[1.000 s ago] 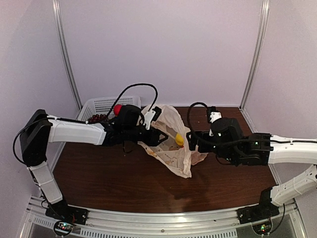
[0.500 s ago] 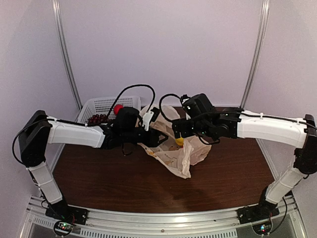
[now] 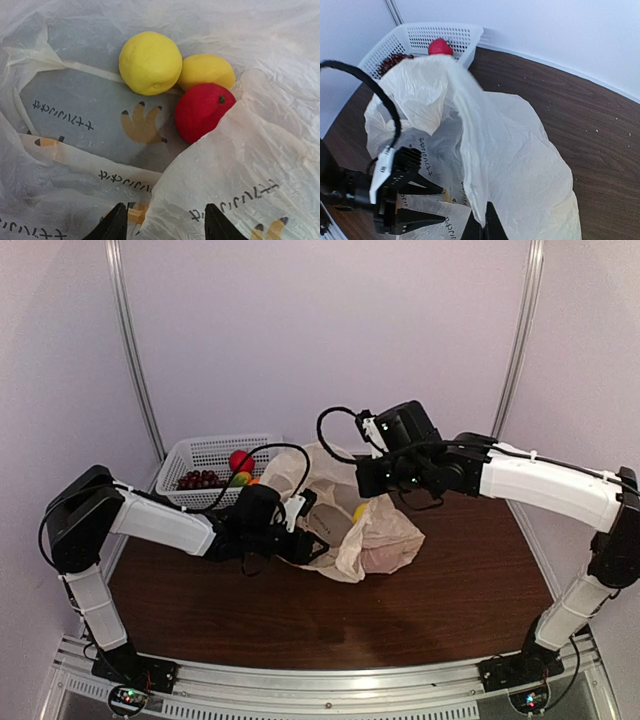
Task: Untie the knot of the plastic bag and take out the fruit
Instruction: Adjust the bag opening on the takeout bag, then pick up the fake fruit from the takeout bag.
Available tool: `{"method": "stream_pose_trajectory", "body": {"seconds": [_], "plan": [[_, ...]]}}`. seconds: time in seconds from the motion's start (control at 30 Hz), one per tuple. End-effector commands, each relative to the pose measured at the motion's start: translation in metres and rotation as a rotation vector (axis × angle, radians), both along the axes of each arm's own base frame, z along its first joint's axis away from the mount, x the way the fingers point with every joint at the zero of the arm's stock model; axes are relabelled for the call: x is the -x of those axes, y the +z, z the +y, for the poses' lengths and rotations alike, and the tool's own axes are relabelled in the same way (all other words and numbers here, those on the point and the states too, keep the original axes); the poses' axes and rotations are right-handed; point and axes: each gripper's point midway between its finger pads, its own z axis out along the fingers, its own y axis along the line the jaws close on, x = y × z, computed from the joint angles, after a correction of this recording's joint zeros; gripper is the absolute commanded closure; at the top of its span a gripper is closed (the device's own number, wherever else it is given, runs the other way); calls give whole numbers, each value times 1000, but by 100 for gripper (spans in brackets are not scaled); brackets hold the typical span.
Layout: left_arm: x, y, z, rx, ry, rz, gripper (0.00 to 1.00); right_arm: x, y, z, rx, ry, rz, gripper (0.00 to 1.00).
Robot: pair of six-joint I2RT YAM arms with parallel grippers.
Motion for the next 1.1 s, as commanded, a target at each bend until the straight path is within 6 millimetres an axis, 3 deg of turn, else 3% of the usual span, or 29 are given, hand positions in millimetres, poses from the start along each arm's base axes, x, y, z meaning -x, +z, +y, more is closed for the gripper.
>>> {"method": "stream_pose_trajectory", "body": {"seconds": [0.0, 0.13, 0.27, 0.43, 0.57, 0.8, 0.93, 1.07], "plan": [[3, 0, 3, 23, 18, 3, 46, 28, 60, 9, -169, 137, -42, 100], [3, 31, -7, 70, 8, -47, 45, 55, 58, 28, -265, 262, -3, 100], [2, 52, -22, 128, -20, -99, 39, 63, 37, 31, -277, 278, 29, 100], [-14, 43, -27, 103, 20, -131, 23, 67, 5, 25, -276, 261, 59, 100], [-23, 34, -30, 88, 48, -141, 18, 71, -13, 18, -277, 242, 76, 100], [-46, 16, -28, -32, 129, -154, 15, 76, -9, 12, -310, 240, 64, 100], [-50, 8, -18, -78, 175, -148, 13, 75, -8, 11, -324, 232, 57, 100], [-51, -2, -22, -89, 167, -136, 11, 76, -9, 14, -341, 240, 64, 100]]}}
